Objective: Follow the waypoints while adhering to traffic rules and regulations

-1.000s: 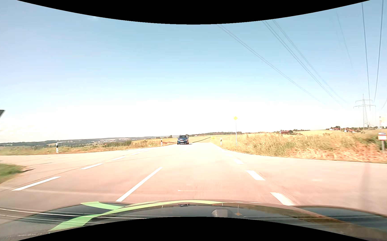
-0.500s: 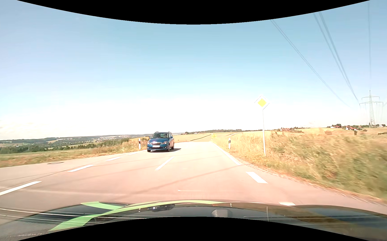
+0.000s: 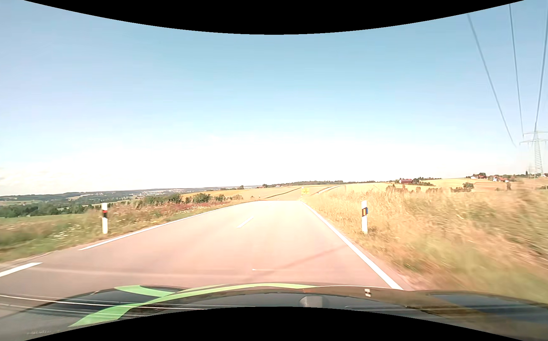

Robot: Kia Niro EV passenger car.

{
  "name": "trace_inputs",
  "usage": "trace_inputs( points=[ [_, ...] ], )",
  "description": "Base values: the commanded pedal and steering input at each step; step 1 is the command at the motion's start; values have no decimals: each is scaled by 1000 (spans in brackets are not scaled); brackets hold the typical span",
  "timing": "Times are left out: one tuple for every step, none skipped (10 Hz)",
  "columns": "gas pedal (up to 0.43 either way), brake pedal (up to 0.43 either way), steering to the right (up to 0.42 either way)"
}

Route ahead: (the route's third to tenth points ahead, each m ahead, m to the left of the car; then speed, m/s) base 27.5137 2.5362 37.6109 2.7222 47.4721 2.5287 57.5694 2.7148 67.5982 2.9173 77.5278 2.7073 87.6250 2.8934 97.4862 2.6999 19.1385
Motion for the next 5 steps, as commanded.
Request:
trace_inputs(
  points=[
    [209, 0, -4],
    [209, 0, -4],
    [209, 0, -4],
    [209, 0, -4],
    [228, 0, -3]
  ],
)
